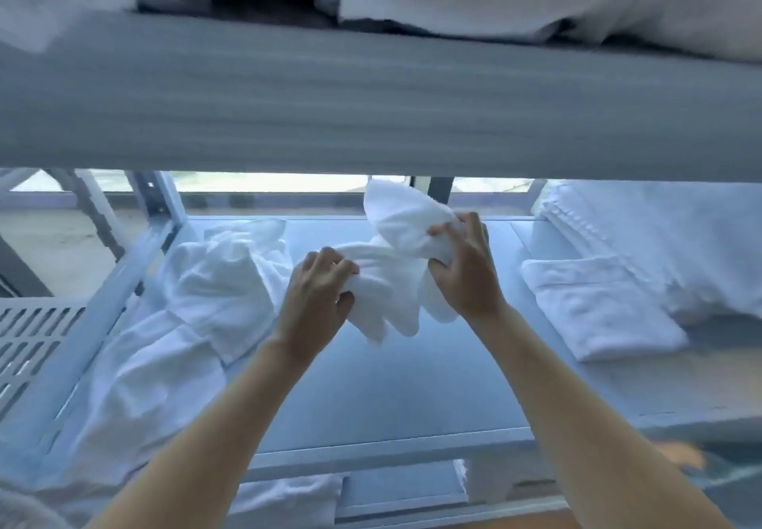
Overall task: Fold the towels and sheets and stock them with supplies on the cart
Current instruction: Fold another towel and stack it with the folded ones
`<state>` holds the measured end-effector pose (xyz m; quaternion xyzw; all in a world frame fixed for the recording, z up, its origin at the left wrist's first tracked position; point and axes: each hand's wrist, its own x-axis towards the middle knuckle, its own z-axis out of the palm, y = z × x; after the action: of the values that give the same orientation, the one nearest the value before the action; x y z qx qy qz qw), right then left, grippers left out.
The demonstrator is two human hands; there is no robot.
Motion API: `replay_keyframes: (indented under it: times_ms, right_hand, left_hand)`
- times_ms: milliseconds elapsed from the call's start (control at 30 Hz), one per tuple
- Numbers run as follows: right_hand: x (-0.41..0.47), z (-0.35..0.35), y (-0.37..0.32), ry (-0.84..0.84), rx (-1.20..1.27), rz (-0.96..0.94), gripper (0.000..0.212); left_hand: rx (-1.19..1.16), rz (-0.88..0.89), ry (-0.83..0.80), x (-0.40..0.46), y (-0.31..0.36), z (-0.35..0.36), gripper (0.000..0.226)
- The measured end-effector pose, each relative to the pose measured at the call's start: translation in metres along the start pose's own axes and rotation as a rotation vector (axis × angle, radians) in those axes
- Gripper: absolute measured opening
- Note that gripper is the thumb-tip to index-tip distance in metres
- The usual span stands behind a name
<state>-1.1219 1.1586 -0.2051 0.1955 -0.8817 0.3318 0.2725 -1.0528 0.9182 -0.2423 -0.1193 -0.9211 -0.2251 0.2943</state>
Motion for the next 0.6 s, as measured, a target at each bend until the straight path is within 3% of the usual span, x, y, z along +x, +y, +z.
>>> replay_keyframes:
  times_ms: [67, 133, 233, 267, 300, 433, 500, 600]
  right_hand:
    - [-0.021, -0.012, 0.036, -0.063, -0.069, 0.092, 0.044]
    - [-0.042, -0.026, 0.070, -0.237, -0.127, 0.233, 0.045]
    - [-0.072, -0.048, 0.114, -0.773, -0.289, 0.517, 0.049]
    - [-0.081, -0.053, 0.125, -0.878, -0.337, 0.569, 0.052]
    - [-0.088, -0.056, 0.133, -0.889, -0.360, 0.586, 0.053]
    - [-0.089, -0.055, 0.144, -0.594, -0.316, 0.493, 0.071]
    - [-0.086, -0.048, 0.145, -0.539, -0.270, 0.436, 0.078]
    - [-0.088, -0.035, 0.147, -0.630, -0.230, 0.423, 0.073]
  left_hand:
    - [-0.033, -0.008, -0.100, -0.010, 0.011, 0.029, 0.037]
    - [-0.029, -0.016, -0.233, -0.020, 0.019, 0.053, 0.033]
    - [-0.001, -0.023, -0.474, -0.031, 0.029, 0.078, 0.021]
    - [-0.021, -0.029, -0.511, -0.033, 0.032, 0.084, 0.023]
    - [-0.058, -0.041, -0.503, -0.033, 0.035, 0.089, 0.026]
    - [-0.078, -0.061, -0.299, -0.019, 0.056, 0.100, 0.036]
    - [0.016, -0.094, -0.406, -0.015, 0.065, 0.109, 0.054]
    - [0.208, -0.205, -0.706, -0.024, 0.071, 0.123, 0.077]
